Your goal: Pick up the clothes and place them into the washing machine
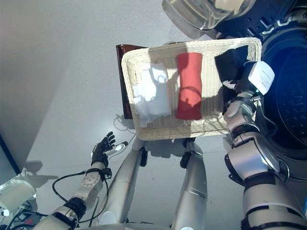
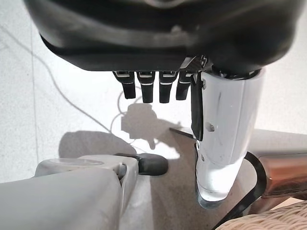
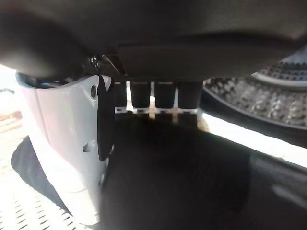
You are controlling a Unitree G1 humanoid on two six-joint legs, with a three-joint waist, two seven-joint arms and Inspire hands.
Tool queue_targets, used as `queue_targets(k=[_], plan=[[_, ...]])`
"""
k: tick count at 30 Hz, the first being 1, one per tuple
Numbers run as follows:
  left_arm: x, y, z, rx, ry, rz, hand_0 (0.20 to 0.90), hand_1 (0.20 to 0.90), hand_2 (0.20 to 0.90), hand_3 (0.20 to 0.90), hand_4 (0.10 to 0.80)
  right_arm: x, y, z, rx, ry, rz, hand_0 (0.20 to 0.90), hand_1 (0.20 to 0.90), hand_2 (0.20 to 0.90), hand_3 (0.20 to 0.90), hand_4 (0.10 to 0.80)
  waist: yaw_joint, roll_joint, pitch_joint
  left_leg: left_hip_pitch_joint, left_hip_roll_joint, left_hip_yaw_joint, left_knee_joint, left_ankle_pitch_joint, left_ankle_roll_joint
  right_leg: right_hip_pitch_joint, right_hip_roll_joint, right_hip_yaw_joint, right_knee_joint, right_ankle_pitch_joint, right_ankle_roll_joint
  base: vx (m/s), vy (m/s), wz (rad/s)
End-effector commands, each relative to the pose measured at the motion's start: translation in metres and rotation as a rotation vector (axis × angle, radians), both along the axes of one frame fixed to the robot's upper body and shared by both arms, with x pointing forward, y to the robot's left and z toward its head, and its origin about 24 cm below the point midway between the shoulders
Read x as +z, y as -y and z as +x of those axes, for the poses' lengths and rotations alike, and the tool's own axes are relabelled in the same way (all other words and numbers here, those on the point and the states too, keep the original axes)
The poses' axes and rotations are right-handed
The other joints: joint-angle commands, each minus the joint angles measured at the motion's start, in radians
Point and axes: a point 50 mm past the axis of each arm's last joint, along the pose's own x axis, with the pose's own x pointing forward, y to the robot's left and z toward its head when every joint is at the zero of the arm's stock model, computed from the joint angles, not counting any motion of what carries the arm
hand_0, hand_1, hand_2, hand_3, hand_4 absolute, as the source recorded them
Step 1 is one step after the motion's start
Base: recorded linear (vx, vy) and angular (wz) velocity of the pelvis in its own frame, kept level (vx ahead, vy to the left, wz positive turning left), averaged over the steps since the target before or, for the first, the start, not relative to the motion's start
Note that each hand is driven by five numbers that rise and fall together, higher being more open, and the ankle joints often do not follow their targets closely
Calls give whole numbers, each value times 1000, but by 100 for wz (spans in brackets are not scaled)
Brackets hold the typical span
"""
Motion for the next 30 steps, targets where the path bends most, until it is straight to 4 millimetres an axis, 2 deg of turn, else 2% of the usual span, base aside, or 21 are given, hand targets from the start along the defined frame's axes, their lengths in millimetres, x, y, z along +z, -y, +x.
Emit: queue_targets(k=[1,3,5,8,13,19,20,21,22,26,30], plan=[[-4,-15,-7,79,-5,18,900,900,900,900,800,-8,4,-3,33,-72,-62,200,200,200,200,300,13,45,23,-20,4,-13,174,-185,-79,152,23,45,-199,91,6,0,0,0],[-5,-15,-8,80,-12,19,900,900,900,900,800,-10,4,-4,36,-77,-55,216,216,216,216,312,11,44,21,-9,5,-14,166,-182,-79,160,24,43,-203,93,6,0,0,0],[-7,-16,-9,78,-21,25,900,900,900,900,800,-16,4,-6,38,-94,-46,293,293,293,293,367,8,41,19,6,6,-16,155,-177,-80,173,27,41,-208,95,6,0,0,0],[-10,-17,-11,81,-40,31,900,900,900,900,800,-30,5,-10,37,-125,-22,307,307,307,307,376,5,37,12,32,7,-16,143,-172,-82,200,29,36,-220,98,6,11,-42,-1],[-15,-21,-17,87,-75,46,900,900,900,900,800,-39,7,-14,34,-132,30,348,348,348,348,406,-2,33,1,84,8,-18,109,-160,-86,248,32,31,-245,104,8,0,0,0],[-20,-26,-23,96,-105,63,900,900,900,900,800,-42,11,-18,24,-92,130,332,332,332,332,394,-6,26,-12,170,15,-15,54,-143,-90,334,31,26,-306,128,15,8,-17,-2],[-23,-28,-26,98,-123,67,900,900,900,900,800,-45,13,-20,13,-36,254,332,332,332,332,394,-9,23,-20,200,19,-13,35,-138,-91,368,29,25,-332,137,18,15,-19,-7],[-23,-28,-26,97,-123,67,900,900,900,900,800,-45,13,-20,13,-36,255,326,326,326,326,390,-9,23,-20,202,19,-12,35,-138,-91,370,29,25,-333,137,18,-80,-3,-4],[-24,-28,-27,102,-131,68,900,900,900,900,800,-48,14,-22,2,8,344,326,326,326,326,390,-12,24,-18,207,20,-8,23,-102,-87,379,29,21,-353,170,13,-78,19,-3],[-27,-32,-35,124,-137,48,900,900,900,900,800,-64,24,-35,-79,220,764,200,200,200,200,300,-22,27,-36,252,19,5,10,-108,-86,428,27,27,-388,180,18,-1,6,-5],[-27,-32,-42,114,-127,30,900,900,900,900,800,-84,16,-42,-148,472,1197,200,200,200,200,300,-25,39,-48,264,21,16,13,-116,-83,436,24,40,-395,180,18,11,25,-13]])
